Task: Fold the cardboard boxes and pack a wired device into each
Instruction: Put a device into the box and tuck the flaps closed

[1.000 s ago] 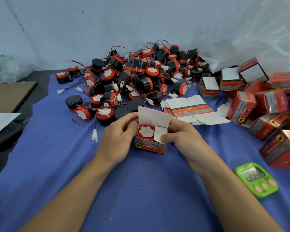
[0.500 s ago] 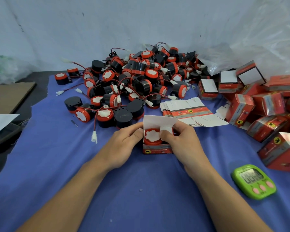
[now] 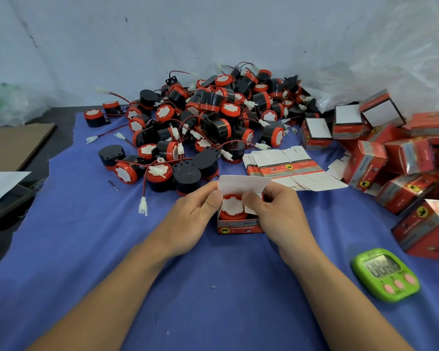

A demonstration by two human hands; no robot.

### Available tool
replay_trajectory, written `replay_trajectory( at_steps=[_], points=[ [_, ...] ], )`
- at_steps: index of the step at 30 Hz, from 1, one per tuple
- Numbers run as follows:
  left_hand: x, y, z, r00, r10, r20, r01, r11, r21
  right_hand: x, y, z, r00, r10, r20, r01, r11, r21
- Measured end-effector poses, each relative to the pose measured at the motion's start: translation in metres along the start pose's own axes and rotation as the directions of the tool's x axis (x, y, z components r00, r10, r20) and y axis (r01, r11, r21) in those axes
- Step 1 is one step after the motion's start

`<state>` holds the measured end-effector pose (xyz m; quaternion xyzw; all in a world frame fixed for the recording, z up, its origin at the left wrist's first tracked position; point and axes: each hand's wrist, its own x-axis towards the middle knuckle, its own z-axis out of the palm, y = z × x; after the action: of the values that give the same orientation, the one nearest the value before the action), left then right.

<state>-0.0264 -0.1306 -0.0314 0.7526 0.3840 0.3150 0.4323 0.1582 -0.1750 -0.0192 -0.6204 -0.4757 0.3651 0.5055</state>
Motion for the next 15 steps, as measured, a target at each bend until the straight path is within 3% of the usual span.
replay_trajectory(
  at_steps=[9,13,15],
  points=[
    [-0.003,0.004,0.006,0.998,0.047,-0.044,-0.039,0.984,0.174,0.003,-0.004,0.002,0.991,-0.031,-0.133,0.018,0.994,-0.103],
    [0.004,0.005,0.013,0.992,-0.028,-0.123,0.037,0.997,0.073,0.004,0.0,0.0,0.996,-0.036,-0.081,0.032,0.998,-0.047],
    [0.007,0.002,0.016,0.979,-0.075,-0.191,0.076,0.997,-0.006,0.005,0.001,-0.005,0.999,-0.04,0.02,0.04,0.999,0.004]
  ],
)
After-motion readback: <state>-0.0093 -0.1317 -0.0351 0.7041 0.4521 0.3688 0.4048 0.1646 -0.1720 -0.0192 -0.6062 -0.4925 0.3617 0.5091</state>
